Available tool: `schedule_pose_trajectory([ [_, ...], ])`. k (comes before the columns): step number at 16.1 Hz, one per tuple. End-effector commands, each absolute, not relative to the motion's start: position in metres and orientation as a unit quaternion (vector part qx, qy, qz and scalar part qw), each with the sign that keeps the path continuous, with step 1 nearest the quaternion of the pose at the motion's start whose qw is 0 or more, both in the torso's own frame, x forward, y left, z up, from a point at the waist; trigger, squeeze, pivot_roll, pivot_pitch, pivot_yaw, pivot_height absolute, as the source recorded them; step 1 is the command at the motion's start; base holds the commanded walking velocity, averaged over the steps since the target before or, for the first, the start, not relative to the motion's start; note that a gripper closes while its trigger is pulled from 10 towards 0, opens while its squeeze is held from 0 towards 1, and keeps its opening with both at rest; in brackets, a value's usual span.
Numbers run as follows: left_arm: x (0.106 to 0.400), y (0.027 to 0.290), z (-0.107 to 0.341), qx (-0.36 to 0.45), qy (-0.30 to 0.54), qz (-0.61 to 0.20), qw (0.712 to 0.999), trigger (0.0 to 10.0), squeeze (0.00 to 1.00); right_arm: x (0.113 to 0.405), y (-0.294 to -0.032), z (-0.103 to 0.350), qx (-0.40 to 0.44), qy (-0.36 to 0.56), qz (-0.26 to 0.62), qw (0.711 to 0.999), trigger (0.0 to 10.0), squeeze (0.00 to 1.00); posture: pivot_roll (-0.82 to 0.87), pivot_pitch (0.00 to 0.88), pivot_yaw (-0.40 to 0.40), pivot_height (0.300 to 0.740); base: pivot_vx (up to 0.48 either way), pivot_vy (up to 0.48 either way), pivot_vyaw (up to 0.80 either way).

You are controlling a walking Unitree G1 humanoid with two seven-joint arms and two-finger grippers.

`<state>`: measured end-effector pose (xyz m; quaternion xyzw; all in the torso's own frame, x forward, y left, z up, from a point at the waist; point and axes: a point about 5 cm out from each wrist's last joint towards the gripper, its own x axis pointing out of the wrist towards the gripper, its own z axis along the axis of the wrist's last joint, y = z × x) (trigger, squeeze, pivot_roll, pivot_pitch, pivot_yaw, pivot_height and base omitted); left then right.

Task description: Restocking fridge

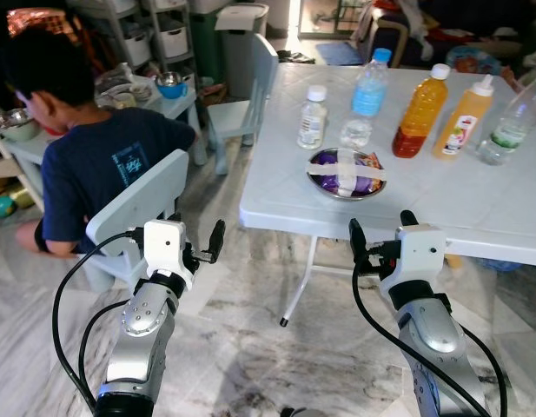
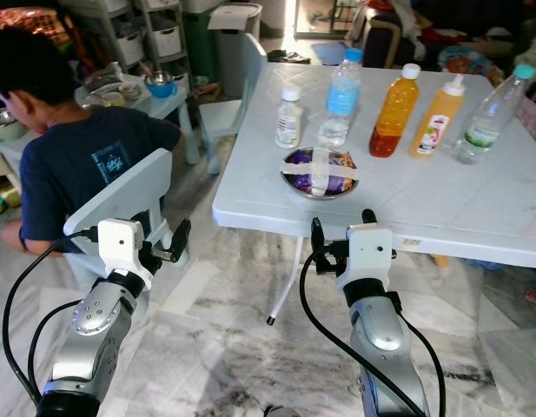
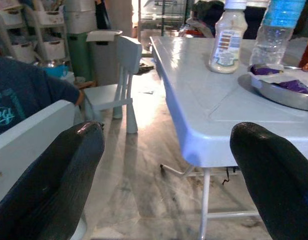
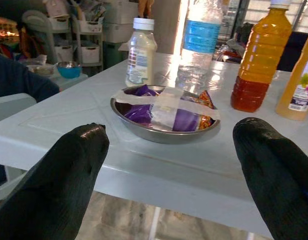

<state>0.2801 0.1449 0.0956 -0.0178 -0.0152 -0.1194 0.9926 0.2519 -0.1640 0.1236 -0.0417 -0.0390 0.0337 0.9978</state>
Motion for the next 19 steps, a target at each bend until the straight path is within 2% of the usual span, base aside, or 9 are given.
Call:
schedule_pose_trajectory([
  [1,0.2814,0.1445,0.0985,-0.017,-0.018,-0.124,0.992,10.0,0.00,0.2518,-0.1643,0.1244,-0.043,-0.038,0.035,0.998,10.0,0.00,-0.10,0.007,0.029,0.740,0.244,0.000,-0.80],
  [7,0.2781,0.1499,0.0981,-0.019,-0.017,-0.115,0.993,10.0,0.00,0.2479,-0.1714,0.1229,-0.045,-0.037,0.020,0.998,10.0,0.00,-0.09,0.007,0.037,0.740,0.289,0.000,0.00],
  [9,0.2775,0.1505,0.0984,-0.016,-0.016,-0.116,0.993,10.0,0.00,0.2479,-0.1705,0.1228,-0.045,-0.038,0.021,0.998,10.0,0.00,-0.09,0.011,0.039,0.740,0.308,0.000,-0.64],
  [12,0.2782,0.1504,0.0988,-0.014,-0.015,-0.120,0.993,10.0,0.00,0.2491,-0.1676,0.1232,-0.044,-0.039,0.026,0.998,10.0,0.00,-0.09,0.011,0.038,0.740,0.301,0.000,0.00],
  [17,0.2755,0.1479,0.0952,-0.019,-0.007,-0.121,0.992,10.0,0.00,0.2494,-0.1659,0.1215,-0.042,-0.035,0.031,0.998,10.0,0.00,-0.08,0.019,0.034,0.740,0.154,0.000,-0.69],
  [19,0.2745,0.1487,0.0972,-0.027,-0.007,-0.127,0.992,10.0,0.00,0.2502,-0.1644,0.1217,-0.040,-0.036,0.031,0.998,10.0,0.00,-0.08,0.028,0.034,0.740,0.000,0.000,0.00],
])
